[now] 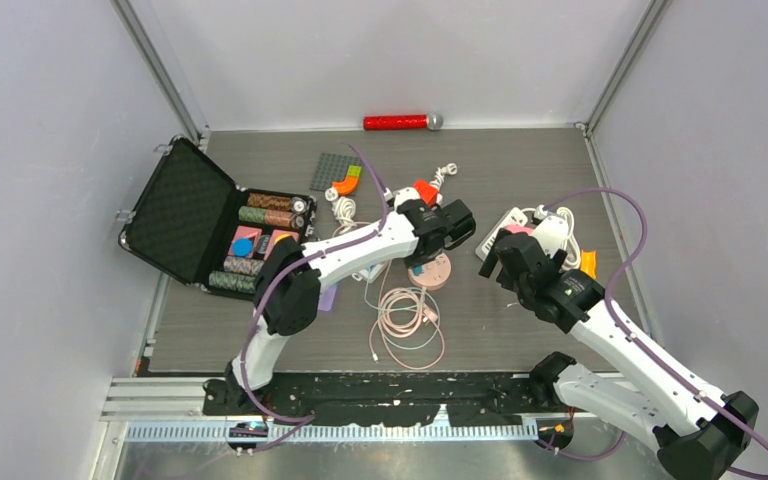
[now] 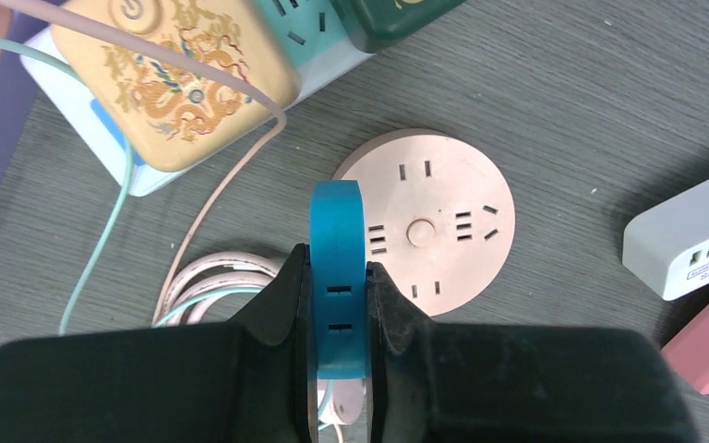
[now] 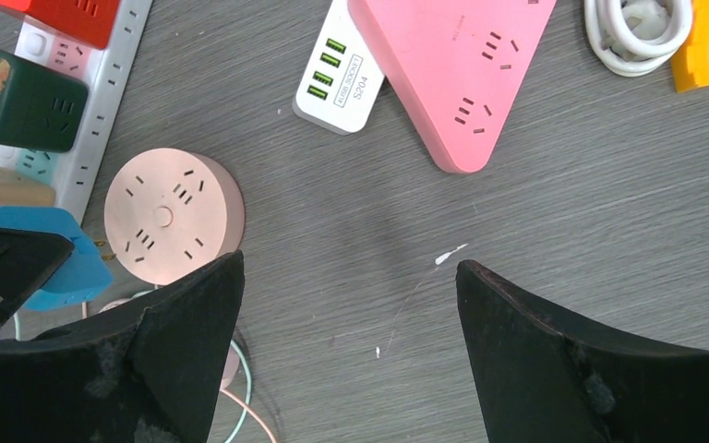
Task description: Insert the plug
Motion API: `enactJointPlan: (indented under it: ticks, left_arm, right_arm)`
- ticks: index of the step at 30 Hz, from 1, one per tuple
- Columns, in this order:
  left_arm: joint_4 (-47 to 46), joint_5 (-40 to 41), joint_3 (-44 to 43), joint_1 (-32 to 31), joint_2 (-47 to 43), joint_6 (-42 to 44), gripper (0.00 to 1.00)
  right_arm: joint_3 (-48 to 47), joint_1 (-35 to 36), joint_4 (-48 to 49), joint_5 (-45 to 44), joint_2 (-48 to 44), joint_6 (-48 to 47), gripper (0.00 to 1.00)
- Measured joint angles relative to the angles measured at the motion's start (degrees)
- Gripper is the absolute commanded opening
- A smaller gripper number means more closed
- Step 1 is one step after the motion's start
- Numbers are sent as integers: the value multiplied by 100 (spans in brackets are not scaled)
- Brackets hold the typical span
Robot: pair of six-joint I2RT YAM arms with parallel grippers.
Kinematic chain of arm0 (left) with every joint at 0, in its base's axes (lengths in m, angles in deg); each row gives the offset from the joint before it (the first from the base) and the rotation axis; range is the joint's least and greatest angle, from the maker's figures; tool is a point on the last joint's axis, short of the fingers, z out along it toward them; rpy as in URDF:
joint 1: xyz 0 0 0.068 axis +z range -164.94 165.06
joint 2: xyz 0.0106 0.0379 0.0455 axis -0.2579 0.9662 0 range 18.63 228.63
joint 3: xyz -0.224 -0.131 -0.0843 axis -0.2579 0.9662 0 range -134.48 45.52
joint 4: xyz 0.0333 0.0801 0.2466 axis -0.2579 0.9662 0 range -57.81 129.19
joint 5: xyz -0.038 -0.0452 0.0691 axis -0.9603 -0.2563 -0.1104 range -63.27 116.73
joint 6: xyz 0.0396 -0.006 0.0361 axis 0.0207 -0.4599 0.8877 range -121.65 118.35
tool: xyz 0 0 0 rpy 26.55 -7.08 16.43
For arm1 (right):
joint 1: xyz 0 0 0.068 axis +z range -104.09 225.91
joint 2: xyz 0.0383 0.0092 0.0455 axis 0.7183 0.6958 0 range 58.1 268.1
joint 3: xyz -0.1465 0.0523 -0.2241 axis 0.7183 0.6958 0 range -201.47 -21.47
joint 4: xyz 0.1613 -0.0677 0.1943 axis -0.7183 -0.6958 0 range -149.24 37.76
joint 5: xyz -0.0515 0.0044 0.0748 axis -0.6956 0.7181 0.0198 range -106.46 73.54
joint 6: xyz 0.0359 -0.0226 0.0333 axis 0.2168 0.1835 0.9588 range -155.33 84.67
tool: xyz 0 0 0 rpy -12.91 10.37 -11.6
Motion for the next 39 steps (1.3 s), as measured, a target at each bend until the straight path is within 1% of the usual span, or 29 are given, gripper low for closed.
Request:
enactJointPlan:
  ticks: [14, 39]
  left_arm:
    - [-468, -223, 0, -59, 116, 295, 0]
    - [-352, -280, -129, -81, 275, 216, 0]
  right_arm:
    - [0, -4, -37, -282, 2, 20, 89]
    - [2, -4, -37, -323, 74, 28, 89]
